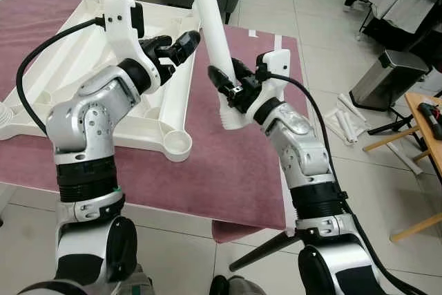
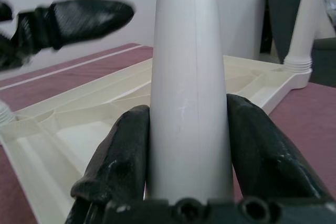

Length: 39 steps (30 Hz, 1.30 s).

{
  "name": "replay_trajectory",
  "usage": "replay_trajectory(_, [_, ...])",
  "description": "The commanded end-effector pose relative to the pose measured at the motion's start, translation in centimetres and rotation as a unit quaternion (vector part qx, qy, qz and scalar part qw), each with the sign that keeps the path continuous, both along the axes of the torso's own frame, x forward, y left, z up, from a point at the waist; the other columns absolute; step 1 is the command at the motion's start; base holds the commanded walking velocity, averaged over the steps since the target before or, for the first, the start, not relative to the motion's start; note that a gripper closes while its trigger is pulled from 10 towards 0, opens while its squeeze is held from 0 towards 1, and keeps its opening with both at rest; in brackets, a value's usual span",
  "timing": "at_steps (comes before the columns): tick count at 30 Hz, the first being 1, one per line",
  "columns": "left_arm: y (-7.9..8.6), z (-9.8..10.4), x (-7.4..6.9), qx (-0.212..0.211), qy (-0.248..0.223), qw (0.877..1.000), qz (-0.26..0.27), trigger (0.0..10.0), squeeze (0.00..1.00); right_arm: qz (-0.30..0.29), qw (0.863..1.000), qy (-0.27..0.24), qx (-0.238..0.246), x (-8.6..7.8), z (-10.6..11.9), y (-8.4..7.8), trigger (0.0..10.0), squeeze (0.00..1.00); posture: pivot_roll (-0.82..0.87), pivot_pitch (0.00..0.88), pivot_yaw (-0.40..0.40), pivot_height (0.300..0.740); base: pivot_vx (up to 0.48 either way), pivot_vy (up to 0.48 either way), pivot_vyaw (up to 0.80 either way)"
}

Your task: Building children table

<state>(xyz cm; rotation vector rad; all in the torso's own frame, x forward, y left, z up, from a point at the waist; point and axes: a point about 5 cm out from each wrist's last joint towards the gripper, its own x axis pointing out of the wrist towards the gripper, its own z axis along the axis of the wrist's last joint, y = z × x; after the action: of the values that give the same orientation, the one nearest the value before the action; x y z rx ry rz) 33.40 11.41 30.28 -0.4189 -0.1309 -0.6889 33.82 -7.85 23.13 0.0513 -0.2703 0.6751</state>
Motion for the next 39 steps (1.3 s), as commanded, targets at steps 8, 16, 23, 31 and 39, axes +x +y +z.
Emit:
replay_trajectory(8, [-1.3, 1.3, 0.6, -0.031, -0.002, 0.998, -0.057, 10.0, 0.0, 0.048, 0.998, -0.023, -0.026, -1.9, 0.2, 1.2, 10.0, 0.0, 0.17, 0.027, -0.044, 0.74, 0.0, 0.0, 0.0])
replay_trajectory(16, [-1.8, 0.7, 1.2, -0.035, 0.031, 0.998, -0.048, 10.0, 0.0, 0.063, 0.997, -0.033, -0.04, -2.7, 0.0, 1.7, 10.0, 0.0, 0.17, 0.026, -0.044, 0.74, 0.0, 0.0, 0.0])
replay_trajectory(23, [-2.0, 0.6, 0.8, -0.027, 0.026, 0.998, -0.059, 0.0, 0.0, 0.045, 0.997, -0.028, -0.058, -2.6, -0.6, 1.5, 10.0, 0.0, 0.17, 0.022, -0.047, 0.74, 0.0, 0.0, 0.0])
replay_trajectory(31, [-3.1, 0.9, -0.9, 0.053, -0.055, 0.994, -0.076, 0.0, 0.0, 0.038, 0.997, -0.01, -0.064, -2.3, -0.9, 1.4, 10.0, 1.0, 0.17, 0.016, -0.054, 0.74, 0.0, 0.0, 0.0])
replay_trajectory(39, [-5.1, 0.8, -3.3, 0.133, -0.133, 0.972, -0.14, 0.0, 0.0, 0.054, 0.996, 0.015, -0.067, -1.8, -0.5, 1.7, 10.0, 0.0, 0.17, 0.01, -0.058, 0.74, 0.0, 0.0, 0.0])
